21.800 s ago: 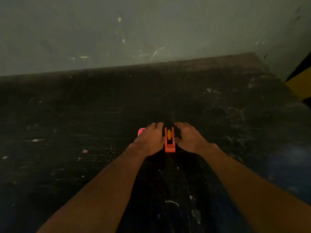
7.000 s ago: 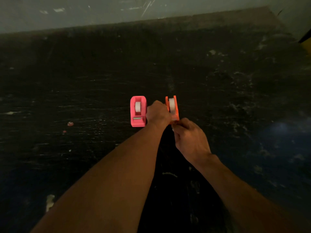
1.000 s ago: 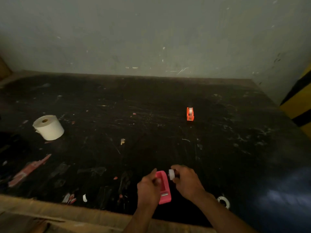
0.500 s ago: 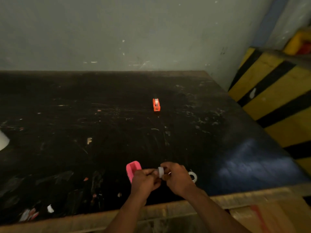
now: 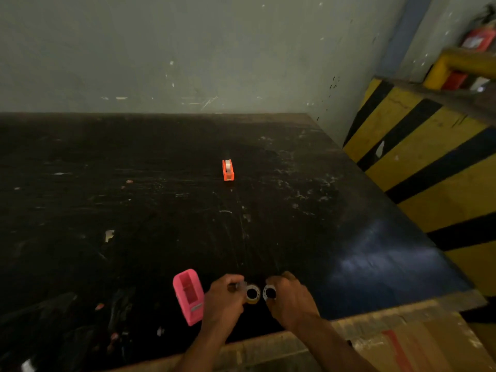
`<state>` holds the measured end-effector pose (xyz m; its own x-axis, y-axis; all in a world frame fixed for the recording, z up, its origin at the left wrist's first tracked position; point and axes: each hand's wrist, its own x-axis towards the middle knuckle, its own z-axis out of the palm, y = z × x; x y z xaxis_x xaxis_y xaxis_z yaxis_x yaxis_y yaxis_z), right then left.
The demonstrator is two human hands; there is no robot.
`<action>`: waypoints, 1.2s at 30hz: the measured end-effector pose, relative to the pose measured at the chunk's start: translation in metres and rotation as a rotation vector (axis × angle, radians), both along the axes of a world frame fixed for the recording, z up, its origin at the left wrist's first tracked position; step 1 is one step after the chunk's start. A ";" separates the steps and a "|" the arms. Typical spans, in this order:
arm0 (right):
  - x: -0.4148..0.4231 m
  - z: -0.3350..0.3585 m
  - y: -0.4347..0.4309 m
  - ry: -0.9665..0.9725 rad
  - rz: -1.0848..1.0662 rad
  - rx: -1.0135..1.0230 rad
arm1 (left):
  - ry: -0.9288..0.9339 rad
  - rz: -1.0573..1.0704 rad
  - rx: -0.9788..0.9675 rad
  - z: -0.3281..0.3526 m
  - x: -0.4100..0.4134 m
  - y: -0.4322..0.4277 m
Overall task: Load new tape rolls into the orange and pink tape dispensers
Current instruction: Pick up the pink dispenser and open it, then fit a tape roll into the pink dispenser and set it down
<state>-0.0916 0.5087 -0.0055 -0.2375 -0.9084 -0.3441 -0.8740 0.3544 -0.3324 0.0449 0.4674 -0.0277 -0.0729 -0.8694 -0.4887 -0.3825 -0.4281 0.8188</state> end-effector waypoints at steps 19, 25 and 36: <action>-0.029 -0.022 -0.049 -0.108 -0.072 0.103 | -0.014 0.145 0.138 -0.016 -0.012 -0.013; -0.025 -0.024 -0.026 -0.105 -0.229 0.084 | -0.029 0.188 0.092 -0.006 -0.014 -0.008; -0.016 -0.010 0.006 -0.314 -0.384 0.069 | 0.060 0.190 0.068 0.005 -0.003 0.003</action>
<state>-0.1077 0.5150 -0.0157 -0.4254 -0.7483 -0.5090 -0.5373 0.6615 -0.5232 0.0414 0.4703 -0.0227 0.0581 -0.8356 -0.5462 -0.2409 -0.5427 0.8046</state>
